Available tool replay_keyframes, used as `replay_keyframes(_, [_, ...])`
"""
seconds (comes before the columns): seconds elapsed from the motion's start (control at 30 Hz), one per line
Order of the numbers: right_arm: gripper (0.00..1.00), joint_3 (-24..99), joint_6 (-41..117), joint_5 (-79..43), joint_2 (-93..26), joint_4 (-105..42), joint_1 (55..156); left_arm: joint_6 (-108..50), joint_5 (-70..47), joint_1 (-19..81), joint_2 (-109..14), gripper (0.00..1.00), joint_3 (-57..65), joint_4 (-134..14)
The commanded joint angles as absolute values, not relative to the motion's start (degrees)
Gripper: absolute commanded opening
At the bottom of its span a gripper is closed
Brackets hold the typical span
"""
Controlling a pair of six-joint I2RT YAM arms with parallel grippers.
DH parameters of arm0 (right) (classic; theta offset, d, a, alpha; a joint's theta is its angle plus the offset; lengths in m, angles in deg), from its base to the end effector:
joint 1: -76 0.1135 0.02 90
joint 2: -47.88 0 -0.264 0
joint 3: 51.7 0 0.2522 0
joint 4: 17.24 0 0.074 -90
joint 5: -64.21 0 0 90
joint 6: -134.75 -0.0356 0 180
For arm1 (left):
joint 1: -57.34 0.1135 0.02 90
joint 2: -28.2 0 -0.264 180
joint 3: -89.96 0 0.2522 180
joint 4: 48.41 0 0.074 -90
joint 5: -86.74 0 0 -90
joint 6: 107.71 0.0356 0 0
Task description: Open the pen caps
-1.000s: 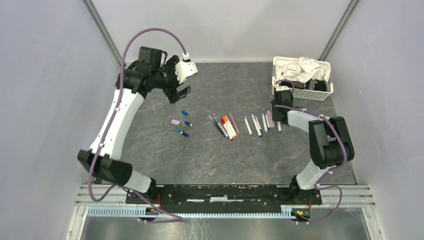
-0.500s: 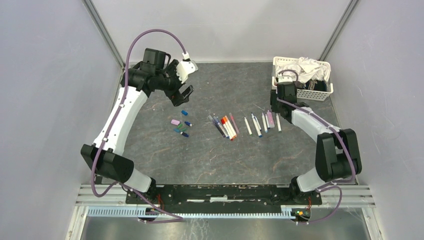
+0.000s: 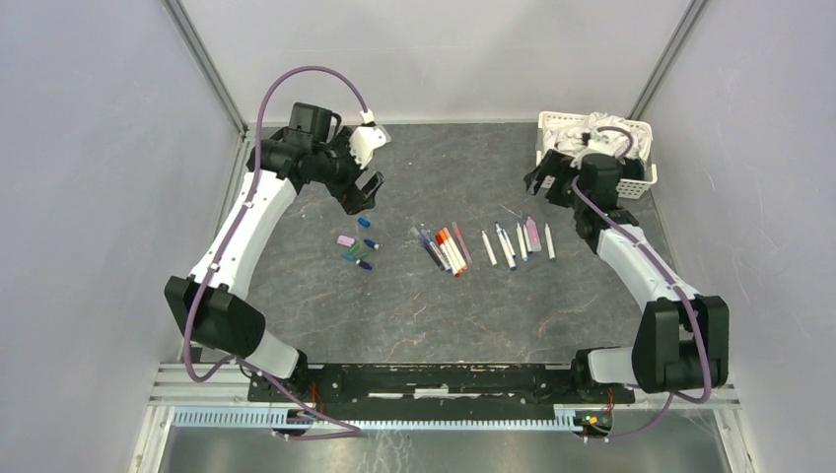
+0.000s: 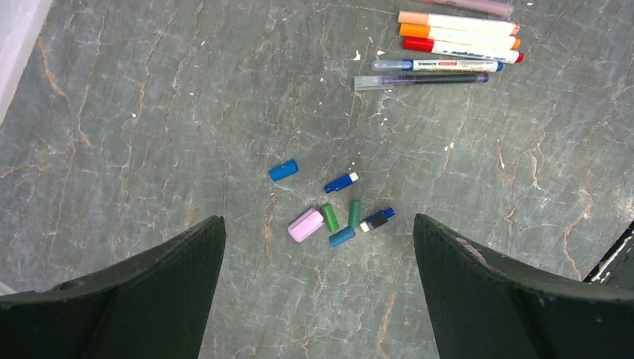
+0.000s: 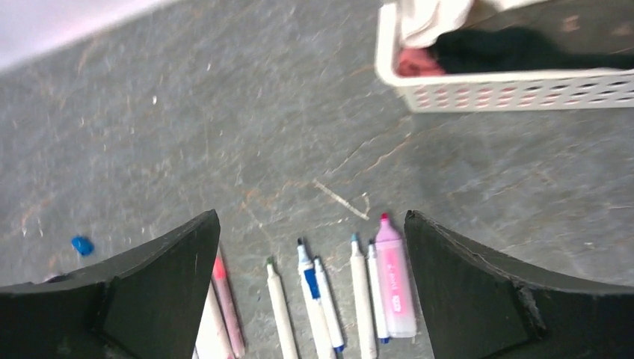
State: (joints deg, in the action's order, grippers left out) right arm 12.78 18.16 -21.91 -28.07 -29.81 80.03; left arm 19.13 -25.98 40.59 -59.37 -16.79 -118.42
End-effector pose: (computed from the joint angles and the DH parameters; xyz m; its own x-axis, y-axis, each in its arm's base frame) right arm 0.3022 0.0237 0.2748 -0.4224 0.4179 -0.8043 0.0641 0.8989 0.4334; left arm 0.2972 -0.1038 0.3773 -0.2947 0.6663 -0.6850 0.8448 0.5167 0.1391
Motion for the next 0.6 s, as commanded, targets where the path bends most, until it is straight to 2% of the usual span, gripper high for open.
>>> replay_keyframes(0.0, [0.98,16.8,21.14,-21.32,-31.01,-32.97,87.08,16.88,-28.04,41.49,-60.0,1.0,-16.35,-115.35])
replay_keyframes(0.13, [0.98,24.31,25.86,-30.52,-36.61,-43.61,97.19,16.83,-28.46,41.94,-60.75,1.0,-15.78,-115.4])
replay_keyframes(0.3, [0.98,27.58,28.91,-34.7,-42.58,-45.38,110.22,16.9,-29.18,43.27,-61.42,1.0,-13.85,-115.28])
replay_keyframes(0.43, [0.97,28.76,30.23,-32.88,-47.1,-44.58,116.19,17.45,-29.96,44.76,-61.61,1.0,-11.58,-115.2])
replay_keyframes(0.57, [0.73,31.05,30.73,-30.16,-52.2,-44.41,119.08,17.71,-29.95,45.21,-61.9,1.0,-10.42,-116.24])
